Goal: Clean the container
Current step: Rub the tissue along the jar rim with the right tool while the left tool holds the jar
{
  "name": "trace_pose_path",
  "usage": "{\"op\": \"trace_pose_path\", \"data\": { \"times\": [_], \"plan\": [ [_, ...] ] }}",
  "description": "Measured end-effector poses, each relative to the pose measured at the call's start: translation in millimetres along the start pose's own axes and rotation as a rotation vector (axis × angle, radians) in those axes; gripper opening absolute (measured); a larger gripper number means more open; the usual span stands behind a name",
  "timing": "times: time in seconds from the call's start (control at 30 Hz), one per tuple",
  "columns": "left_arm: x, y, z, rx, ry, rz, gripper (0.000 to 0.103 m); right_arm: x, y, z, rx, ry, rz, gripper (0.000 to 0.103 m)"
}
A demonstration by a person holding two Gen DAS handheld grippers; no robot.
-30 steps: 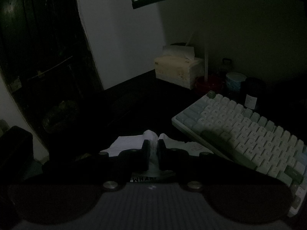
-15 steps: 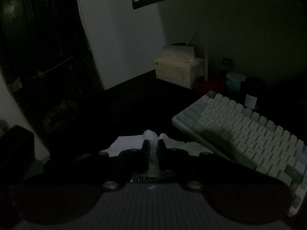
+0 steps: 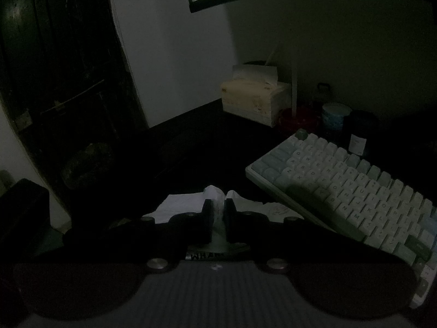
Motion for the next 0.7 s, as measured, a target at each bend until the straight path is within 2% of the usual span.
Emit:
{"op": "trace_pose_path", "data": {
  "times": [0.3,0.47,0.5,0.57,0.63,0.67,0.7],
  "plan": [
    [3.7,-2.2,-1.8,-0.017,-0.001,0.007,0.071,0.0,0.2,-8.2,-0.026,-0.066,0.014,0.011],
    [3.9,-3.0,-4.3,-0.032,0.000,0.014,0.071,9.4,-3.1,14.1,-0.018,0.078,0.029,0.011],
    [3.4,-2.9,-4.8,-0.036,0.000,0.017,0.071,10.1,-3.4,14.4,-0.013,0.081,0.030,0.011],
    [2.2,-1.9,-6.0,-0.047,0.001,0.026,0.071,9.8,-3.3,8.0,-0.019,0.056,0.031,0.010],
    [1.4,-1.3,-7.3,-0.062,0.007,0.032,0.068,7.6,-2.6,-7.5,-0.048,-0.005,0.036,0.010],
    [1.1,-1.4,-8.0,-0.075,0.014,0.035,0.064,6.3,-2.5,-16.3,-0.061,-0.047,0.039,0.010],
    [0.7,-1.5,-8.6,-0.088,0.020,0.037,0.050,5.3,-2.9,-25.4,-0.078,-0.094,0.046,0.010]
  ]
}}
Point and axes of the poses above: each gripper's, at about its wrist camera, not at the fingertips, and x roughly against the way its jaws point, z to its left, y to its top, the point moved 4 cm from there along -x, roughly the way its jaws point, and after that the axes turned 9 degrees about -y, right-handed, at the moved point
